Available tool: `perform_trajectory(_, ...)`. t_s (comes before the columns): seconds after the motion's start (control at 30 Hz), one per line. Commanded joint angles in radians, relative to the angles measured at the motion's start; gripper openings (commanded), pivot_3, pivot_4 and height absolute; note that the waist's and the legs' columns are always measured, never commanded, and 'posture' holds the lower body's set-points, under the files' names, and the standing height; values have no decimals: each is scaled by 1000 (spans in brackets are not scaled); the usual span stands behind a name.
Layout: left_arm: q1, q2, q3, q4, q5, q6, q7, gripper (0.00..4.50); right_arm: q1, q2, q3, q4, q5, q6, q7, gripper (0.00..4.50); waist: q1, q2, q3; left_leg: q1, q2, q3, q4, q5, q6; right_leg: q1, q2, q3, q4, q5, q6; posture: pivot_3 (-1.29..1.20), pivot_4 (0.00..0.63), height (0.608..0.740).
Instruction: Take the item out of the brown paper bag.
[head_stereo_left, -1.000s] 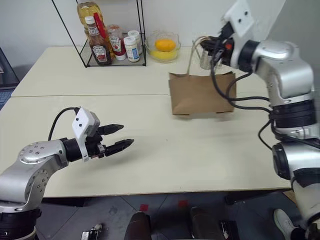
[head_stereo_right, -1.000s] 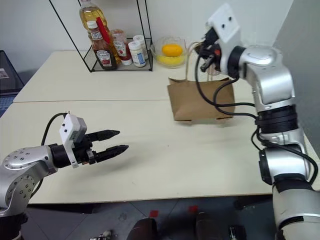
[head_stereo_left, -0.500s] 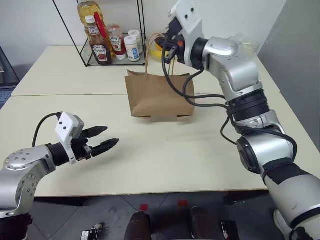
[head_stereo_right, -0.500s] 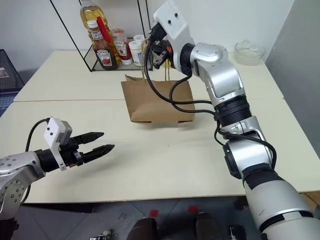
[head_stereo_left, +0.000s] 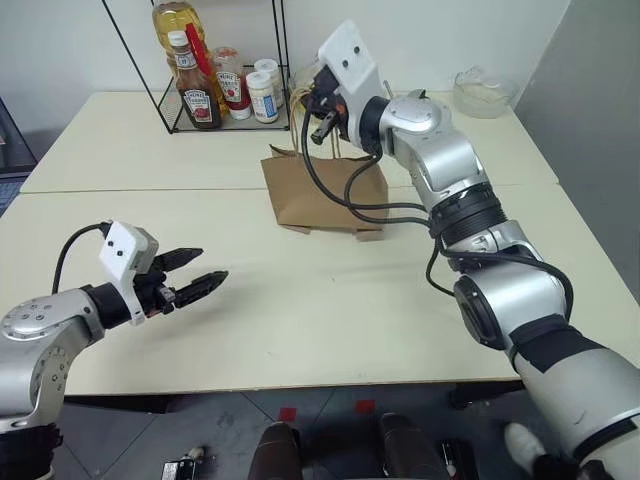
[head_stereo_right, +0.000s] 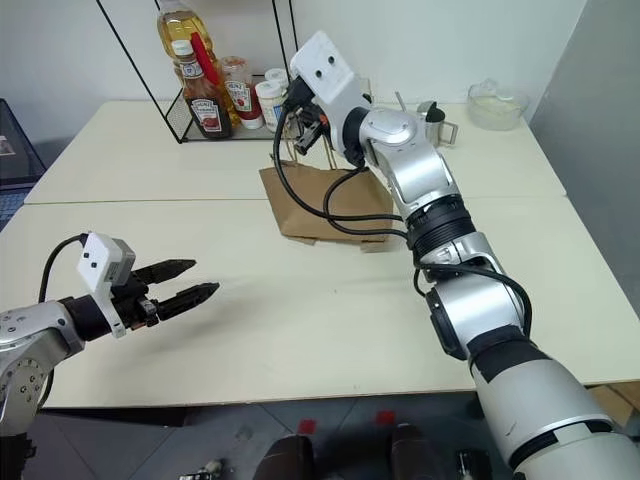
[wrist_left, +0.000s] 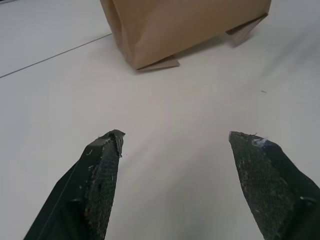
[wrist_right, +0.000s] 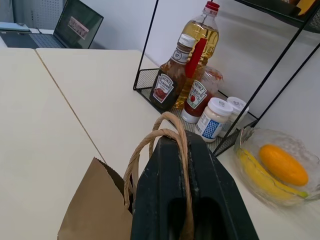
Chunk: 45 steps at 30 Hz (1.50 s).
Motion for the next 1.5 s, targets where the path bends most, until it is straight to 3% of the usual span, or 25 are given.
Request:
perform_trajectory(0.03, -21, 9, 0, -9, 2, -18, 1, 3600, -53, 1, -11, -25, -6, -51, 1, 24, 0, 0, 0, 0, 0, 0, 0, 0, 0, 0, 0, 0, 0, 0, 0, 0, 150, 740)
perform_trajectory(1.5, -80, 15, -46, 18, 28, -40, -10, 3600, 61, 10, 39, -181, -9, 9, 88, 24, -3, 0, 0, 0, 0, 0, 0, 0, 0, 0, 0, 0, 1, 0, 0, 0, 150, 740)
